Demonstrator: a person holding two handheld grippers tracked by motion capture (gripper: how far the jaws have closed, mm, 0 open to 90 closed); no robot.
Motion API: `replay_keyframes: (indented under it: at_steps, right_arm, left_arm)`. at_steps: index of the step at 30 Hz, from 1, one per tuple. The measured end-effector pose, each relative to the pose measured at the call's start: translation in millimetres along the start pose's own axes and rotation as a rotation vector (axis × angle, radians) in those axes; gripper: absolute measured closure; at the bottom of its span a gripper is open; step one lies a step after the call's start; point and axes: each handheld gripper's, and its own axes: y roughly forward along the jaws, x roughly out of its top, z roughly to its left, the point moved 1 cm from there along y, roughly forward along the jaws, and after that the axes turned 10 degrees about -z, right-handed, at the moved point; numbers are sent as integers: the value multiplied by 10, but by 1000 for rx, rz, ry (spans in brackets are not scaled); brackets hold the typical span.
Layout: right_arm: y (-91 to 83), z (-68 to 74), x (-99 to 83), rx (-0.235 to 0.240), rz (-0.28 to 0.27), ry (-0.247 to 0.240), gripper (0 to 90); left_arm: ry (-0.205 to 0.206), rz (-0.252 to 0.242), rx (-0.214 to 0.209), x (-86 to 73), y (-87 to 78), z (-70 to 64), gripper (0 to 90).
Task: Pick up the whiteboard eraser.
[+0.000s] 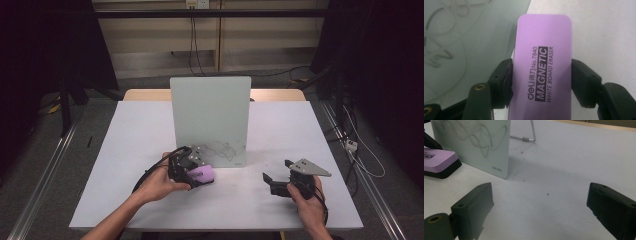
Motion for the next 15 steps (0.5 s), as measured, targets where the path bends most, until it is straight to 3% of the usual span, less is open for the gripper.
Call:
replay_keyframes:
  at_steps: [6, 8, 15]
  right_arm:
    - [-2, -4, 0, -1, 0, 4, 70]
    - [-1, -4, 0, -1, 0, 4, 70]
    - [7, -7, 3, -5, 0, 14, 70]
  left_arm:
    - [-19, -32, 1, -24, -17, 9, 399]
    - [-23, -63, 17, -33, -35, 0, 400]
    - [-54, -132, 10, -62, -125, -25, 401]
